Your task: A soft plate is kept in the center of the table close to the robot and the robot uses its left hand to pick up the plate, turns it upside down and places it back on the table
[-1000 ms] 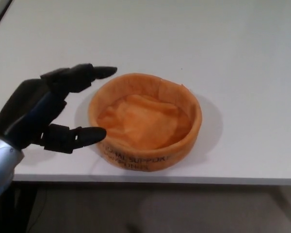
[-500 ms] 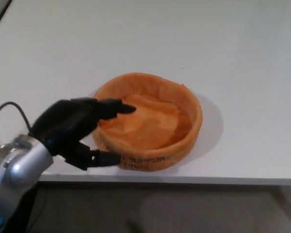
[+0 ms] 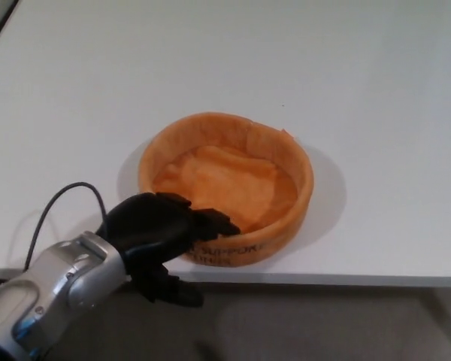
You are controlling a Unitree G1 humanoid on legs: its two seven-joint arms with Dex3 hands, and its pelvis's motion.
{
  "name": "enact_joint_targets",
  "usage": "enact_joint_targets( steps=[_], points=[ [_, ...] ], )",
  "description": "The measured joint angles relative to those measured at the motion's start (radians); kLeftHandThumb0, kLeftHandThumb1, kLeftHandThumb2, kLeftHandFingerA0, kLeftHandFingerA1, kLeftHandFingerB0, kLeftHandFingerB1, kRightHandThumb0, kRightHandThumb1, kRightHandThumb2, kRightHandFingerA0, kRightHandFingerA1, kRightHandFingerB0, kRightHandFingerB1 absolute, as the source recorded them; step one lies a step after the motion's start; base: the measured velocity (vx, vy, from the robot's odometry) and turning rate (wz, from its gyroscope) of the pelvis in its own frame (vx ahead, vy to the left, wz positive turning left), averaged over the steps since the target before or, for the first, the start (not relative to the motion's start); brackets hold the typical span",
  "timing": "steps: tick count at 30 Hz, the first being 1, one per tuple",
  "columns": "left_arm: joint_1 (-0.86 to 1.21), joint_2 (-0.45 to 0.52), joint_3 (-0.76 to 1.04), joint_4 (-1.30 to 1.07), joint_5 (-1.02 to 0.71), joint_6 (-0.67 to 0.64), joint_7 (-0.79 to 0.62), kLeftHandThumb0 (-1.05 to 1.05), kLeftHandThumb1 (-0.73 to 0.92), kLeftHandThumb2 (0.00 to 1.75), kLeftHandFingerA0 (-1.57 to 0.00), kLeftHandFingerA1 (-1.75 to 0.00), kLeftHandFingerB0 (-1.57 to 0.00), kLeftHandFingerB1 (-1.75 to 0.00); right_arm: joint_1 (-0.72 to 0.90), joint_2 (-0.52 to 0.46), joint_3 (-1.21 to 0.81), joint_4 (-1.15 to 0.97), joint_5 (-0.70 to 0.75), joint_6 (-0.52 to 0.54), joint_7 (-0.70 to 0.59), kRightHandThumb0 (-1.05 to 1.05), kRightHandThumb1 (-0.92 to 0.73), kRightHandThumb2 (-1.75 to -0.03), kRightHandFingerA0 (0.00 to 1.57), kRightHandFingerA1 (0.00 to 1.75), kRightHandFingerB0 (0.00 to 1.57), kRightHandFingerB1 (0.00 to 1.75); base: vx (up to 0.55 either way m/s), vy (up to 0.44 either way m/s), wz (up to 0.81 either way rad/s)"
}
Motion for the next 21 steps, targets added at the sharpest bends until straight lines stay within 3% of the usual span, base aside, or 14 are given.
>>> enact_joint_targets(
  steps=[4,5,7,8,10,13,14,15,16,17,18,19,20,21],
  points=[
    [-0.035,0.025,-0.049,0.029,0.062,-0.009,0.026,-0.87,0.74,0.63,-0.46,-0.38,-0.37,-0.33,0.0,0.0,0.0,-0.005,0.003,0.0,0.003,-0.67,-0.71,-1.04,0.44,0.59,0.27,0.48,0.0,0.0,0.0],
    [-0.042,0.033,-0.061,0.036,0.077,-0.009,0.034,-0.86,0.58,0.98,-0.39,-0.49,-0.31,-0.46,0.001,0.0,0.0,-0.007,0.003,0.0,0.004,-0.66,-0.87,-0.66,0.5,0.49,0.34,0.32,0.0,0.0,0.0],
    [-0.055,0.047,-0.081,0.05,0.109,-0.01,0.053,-0.86,0.59,0.98,-0.36,-0.49,-0.28,-0.45,0.002,0.0,0.001,-0.011,0.004,0.0,0.006,-0.65,-0.87,-0.67,0.51,0.5,0.35,0.32,0.0,0.0,0.0],
    [-0.059,0.051,-0.086,0.054,0.117,-0.012,0.058,-0.85,0.58,0.97,-0.37,-0.49,-0.3,-0.45,0.003,0.0,0.001,-0.012,0.004,0.0,0.007,-0.64,-0.88,-0.66,0.5,0.5,0.35,0.32,0.0,0.0,0.0],
    [-0.078,0.063,-0.098,0.072,0.146,-0.014,0.068,-0.92,0.63,0.75,-0.41,-0.42,-0.31,-0.36,0.001,0.0,0.001,-0.013,0.005,0.0,0.01,-0.64,-0.71,-1.06,0.42,0.6,0.24,0.48,0.0,0.0,0.0],
    [-0.101,0.074,-0.1,0.1,0.161,-0.014,0.072,-0.86,0.75,0.63,-0.46,-0.38,-0.38,-0.33,0.0,0.0,0.002,-0.013,0.005,0.0,0.011,-0.66,-0.72,-1.05,0.44,0.6,0.26,0.48,0.0,0.0,0.0],
    [-0.108,0.078,-0.1,0.108,0.166,-0.014,0.072,-0.8,0.68,0.59,-0.55,-0.38,-0.46,-0.35,0.0,0.0,0.002,-0.013,0.004,0.0,0.011,-0.66,-0.88,-0.66,0.51,0.49,0.35,0.32,0.0,0.0,0.0],
    [-0.112,0.08,-0.1,0.111,0.17,-0.015,0.072,-0.71,0.62,0.6,-0.69,-0.44,-0.58,-0.4,0.0,0.0,0.002,-0.013,0.004,0.0,0.011,-0.67,-0.87,-0.66,0.51,0.49,0.35,0.32,0.0,0.0,0.0],
    [-0.119,0.081,-0.1,0.116,0.175,-0.016,0.075,-0.62,0.47,0.88,-0.85,-0.75,-0.78,-0.65,-0.001,0.0,0.002,-0.013,0.004,-0.001,0.011,-0.67,-0.87,-0.66,0.51,0.48,0.34,0.32,0.0,0.0,0.0],
    [-0.123,0.081,-0.101,0.117,0.181,-0.017,0.081,-0.62,0.47,0.88,-0.85,-0.75,-0.78,-0.65,-0.001,0.0,0.002,-0.012,0.004,-0.001,0.011,-0.67,-0.87,-0.66,0.51,0.48,0.34,0.32,0.0,0.0,0.0],
    [-0.124,0.081,-0.102,0.118,0.187,-0.018,0.093,-0.57,0.53,0.57,-0.9,-0.67,-0.84,-0.53,-0.001,0.0,0.002,-0.012,0.004,-0.001,0.011,-0.67,-0.87,-0.66,0.51,0.48,0.34,0.32,0.0,0.0,0.0],
    [-0.124,0.081,-0.102,0.119,0.192,-0.019,0.105,-0.46,0.39,0.73,-0.97,-1.28,-0.93,-1.0,-0.001,0.0,0.002,-0.012,0.003,-0.001,0.011,-0.66,-0.87,-0.67,0.49,0.48,0.33,0.31,0.0,0.0,0.0],
    [-0.125,0.081,-0.103,0.121,0.195,-0.02,0.113,-0.46,0.39,0.73,-0.97,-1.28,-0.93,-1.0,-0.001,0.0,0.002,-0.012,0.003,-0.001,0.01,-0.66,-0.87,-0.67,0.49,0.48,0.33,0.31,0.0,0.0,0.0],
    [-0.125,0.081,-0.103,0.125,0.2,-0.025,0.13,-0.32,0.47,0.58,-0.86,-1.58,-0.89,-1.26,-0.001,0.0,0.002,-0.012,0.003,-0.001,0.01,-0.65,-0.87,-0.67,0.49,0.48,0.33,0.31,0.0,0.0,0.0]
  ],
)
